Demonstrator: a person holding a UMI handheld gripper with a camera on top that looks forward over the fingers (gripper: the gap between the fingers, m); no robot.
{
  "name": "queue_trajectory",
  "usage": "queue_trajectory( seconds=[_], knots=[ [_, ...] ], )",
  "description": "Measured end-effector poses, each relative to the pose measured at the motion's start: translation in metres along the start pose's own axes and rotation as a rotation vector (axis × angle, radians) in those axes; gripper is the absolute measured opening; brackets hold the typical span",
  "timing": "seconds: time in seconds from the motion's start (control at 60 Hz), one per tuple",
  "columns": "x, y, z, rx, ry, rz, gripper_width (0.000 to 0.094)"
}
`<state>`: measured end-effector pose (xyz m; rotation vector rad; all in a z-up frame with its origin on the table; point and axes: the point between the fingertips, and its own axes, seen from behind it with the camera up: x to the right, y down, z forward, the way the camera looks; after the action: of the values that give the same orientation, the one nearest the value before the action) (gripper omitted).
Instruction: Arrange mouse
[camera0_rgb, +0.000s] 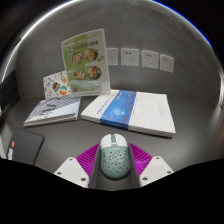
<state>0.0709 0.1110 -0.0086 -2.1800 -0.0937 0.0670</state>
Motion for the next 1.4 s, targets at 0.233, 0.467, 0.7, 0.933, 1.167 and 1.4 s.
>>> queue_trajectory(
  seconds=[0.233, 0.467, 0.7, 0.933, 1.167, 1.4],
  knots=[
    [0.015, -0.005, -0.012, 0.018, 0.078, 0.115, 0.0417],
    [-0.05, -0.101, -0.129, 0.287, 0.155, 0.247, 0.042],
    [-0.283, -0.08, -0.138, 0.312, 0.089, 0.128, 0.0421],
    [-0.377, 0.024, -0.081, 0.067, 0.033, 0.065, 0.0424],
    [-0.371, 0.051, -0.066, 0.037, 0.097, 0.019, 0.0499],
    [-0.38, 0.054, -0.1, 0.004, -0.02, 0.023, 0.0852]
  ],
)
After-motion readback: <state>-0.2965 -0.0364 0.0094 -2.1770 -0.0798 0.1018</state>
